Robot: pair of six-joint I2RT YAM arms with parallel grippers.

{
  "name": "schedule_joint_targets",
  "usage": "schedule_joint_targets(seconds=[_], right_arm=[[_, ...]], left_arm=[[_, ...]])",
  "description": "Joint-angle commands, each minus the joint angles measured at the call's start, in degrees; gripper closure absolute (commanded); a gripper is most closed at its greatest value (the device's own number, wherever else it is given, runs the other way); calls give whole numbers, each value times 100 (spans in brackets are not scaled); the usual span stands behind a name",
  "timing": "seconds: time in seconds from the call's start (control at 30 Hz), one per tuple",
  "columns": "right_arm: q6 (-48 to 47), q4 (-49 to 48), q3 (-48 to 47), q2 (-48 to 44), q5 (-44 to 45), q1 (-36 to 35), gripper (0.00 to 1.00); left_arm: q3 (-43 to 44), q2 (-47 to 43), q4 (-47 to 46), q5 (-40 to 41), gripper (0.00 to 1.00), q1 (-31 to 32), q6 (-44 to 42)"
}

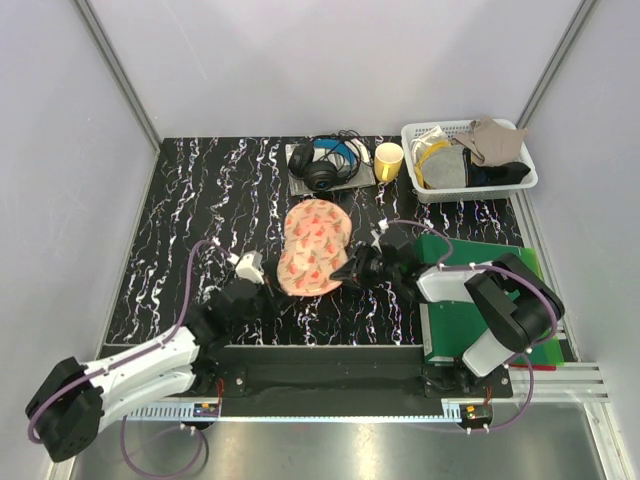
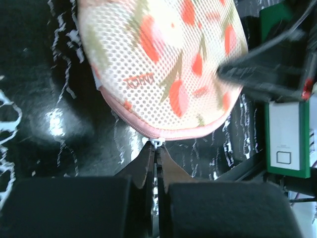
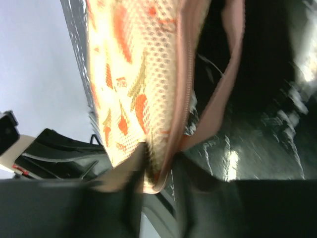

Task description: Place the bra in the laundry bag and zip it closed

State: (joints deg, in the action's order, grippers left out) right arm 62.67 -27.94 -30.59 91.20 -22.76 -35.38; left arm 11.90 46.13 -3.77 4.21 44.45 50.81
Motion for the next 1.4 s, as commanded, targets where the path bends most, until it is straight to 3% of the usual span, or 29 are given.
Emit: schedule_joint_targets(seconds=[0.0, 0.03, 0.07, 0.17, 0.3, 0.5, 0.6, 0.63, 0.73, 0.83, 0.97, 1.07, 1.13, 1.17, 1.2, 1.23, 1.3, 1.37], right_arm=[[-1030, 1183, -772, 162, -396, 75, 55], [-864, 1325, -773, 127, -326, 75, 49], [-714, 1388, -730, -30, -169, 49, 36], [-46, 1003, -247, -452, 104, -153, 25], [490, 590, 192, -761, 641, -829, 17], [948, -87, 202, -226, 782, -1120, 19], [1132, -421, 290, -23, 975, -1112, 29], [1107, -440, 290, 38, 993, -1077, 49], [1028, -440, 308, 65, 923, -963, 87], [888, -440, 413, 47, 766, -831, 98], [641, -493, 545, 38, 414, -559, 100], [421, -423, 440, 100, 159, -523, 100], [237, -256, 335, 161, 36, -523, 98], [132, 127, 178, 153, 26, -532, 89], [-113, 436, 80, 118, 87, -593, 70], [-289, 865, -60, -30, 419, -663, 60], [-824, 2429, -552, -242, 964, -934, 43], [-1002, 3596, -894, -558, 1756, -1067, 36]], left_arm=[[-206, -148, 79, -193, 100, 186, 122], [-188, -105, -44, -105, 100, 422, 296], [-179, -43, -158, 44, 100, 538, 385], [-13, 422, -694, 159, 100, 863, 641], [461, 1265, -1116, 124, 100, 1171, 667], [858, 1812, -1337, 54, 100, 1312, 650], [832, 1681, -1153, 98, 100, 1312, 632], [814, 1637, -1057, 194, 100, 1312, 624], [743, 1452, -538, 361, 100, 1234, 483], [595, 1285, -63, 309, 100, 900, 307], [401, 978, 499, 212, 100, 93, 106], [514, 889, 745, 300, 100, -67, -158], [768, 941, 974, 370, 100, -59, -378], [848, 994, 1044, 335, 100, -68, -553], [919, 1021, 1080, 274, 98, -59, -624], [1032, 1030, 1089, 247, 95, -59, -685], [1112, 995, 1133, 334, 80, 64, -783], [1244, 907, 1290, 562, 73, 422, -792]])
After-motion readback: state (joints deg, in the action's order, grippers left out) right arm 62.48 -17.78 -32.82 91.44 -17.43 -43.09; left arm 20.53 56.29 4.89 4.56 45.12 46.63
